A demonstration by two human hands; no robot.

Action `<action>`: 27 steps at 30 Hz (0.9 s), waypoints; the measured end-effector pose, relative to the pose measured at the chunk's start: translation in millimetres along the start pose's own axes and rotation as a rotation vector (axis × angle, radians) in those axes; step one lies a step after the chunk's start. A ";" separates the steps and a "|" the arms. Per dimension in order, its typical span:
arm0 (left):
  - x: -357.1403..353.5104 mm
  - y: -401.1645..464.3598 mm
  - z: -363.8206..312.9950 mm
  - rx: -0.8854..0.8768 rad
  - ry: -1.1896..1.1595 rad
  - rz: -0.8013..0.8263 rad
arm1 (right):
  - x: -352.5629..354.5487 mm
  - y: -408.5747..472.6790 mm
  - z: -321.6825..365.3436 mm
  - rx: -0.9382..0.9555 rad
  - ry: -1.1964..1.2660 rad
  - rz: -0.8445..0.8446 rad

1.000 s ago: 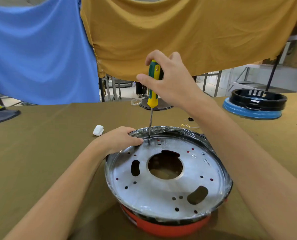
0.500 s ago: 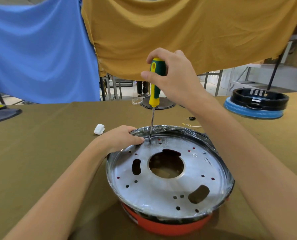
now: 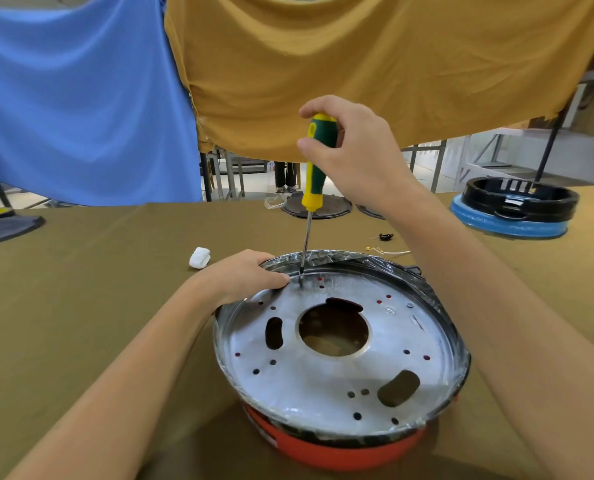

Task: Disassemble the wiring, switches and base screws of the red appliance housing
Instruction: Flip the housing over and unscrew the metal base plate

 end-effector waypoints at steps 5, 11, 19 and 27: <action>-0.8 -1.3 -1.5 -0.005 -0.002 0.009 | -2.2 -0.6 -0.3 -0.018 0.056 0.042; -1.5 -1.9 -1.3 0.007 0.007 0.019 | -2.3 -2.7 5.8 0.054 0.001 0.054; -1.2 -1.6 -2.5 0.015 -0.003 -0.004 | -6.6 -5.1 6.1 0.030 0.087 0.106; -1.6 0.1 -2.3 0.003 0.026 -0.006 | -1.9 -1.3 1.0 -0.013 0.053 0.042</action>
Point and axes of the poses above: each hand's wrist, its own y-axis towards the middle knuckle, its own x-axis out of the back of the hand, z = x × y, the point moved 4 cm from there along y, towards the middle knuckle, and after that the axes turned 13 degrees about -y, right-handed, at the moved point
